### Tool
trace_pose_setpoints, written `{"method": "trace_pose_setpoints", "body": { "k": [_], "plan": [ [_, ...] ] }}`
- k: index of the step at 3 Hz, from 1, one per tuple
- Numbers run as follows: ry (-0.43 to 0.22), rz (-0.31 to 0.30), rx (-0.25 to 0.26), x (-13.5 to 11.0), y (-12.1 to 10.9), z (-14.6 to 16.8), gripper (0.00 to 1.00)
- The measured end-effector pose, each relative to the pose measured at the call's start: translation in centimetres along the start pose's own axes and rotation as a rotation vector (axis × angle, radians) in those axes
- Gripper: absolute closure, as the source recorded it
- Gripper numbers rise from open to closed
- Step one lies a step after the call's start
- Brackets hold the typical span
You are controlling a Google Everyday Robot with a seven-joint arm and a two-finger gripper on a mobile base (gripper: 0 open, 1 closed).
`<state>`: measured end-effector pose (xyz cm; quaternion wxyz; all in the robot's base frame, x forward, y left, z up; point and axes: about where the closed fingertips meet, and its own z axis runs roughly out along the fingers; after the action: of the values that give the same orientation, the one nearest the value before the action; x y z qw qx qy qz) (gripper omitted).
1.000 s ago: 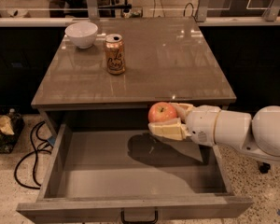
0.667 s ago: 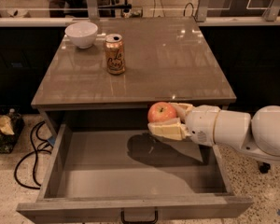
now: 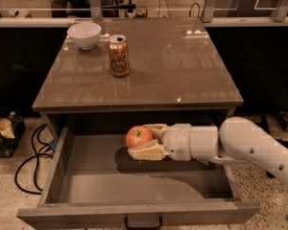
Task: Place apple into top drawer
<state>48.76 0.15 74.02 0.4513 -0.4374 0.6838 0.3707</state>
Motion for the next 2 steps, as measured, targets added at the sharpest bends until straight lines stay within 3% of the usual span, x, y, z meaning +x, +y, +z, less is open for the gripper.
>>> {"method": "trace_pose_setpoints", "body": {
  "k": [1,2],
  "plan": [
    [-0.012,-0.002,-0.098,2.6,1.6,4.3,1.0],
    [0.003,0.006,-0.128,5.0,2.7,7.7,1.0]
  ]
}}
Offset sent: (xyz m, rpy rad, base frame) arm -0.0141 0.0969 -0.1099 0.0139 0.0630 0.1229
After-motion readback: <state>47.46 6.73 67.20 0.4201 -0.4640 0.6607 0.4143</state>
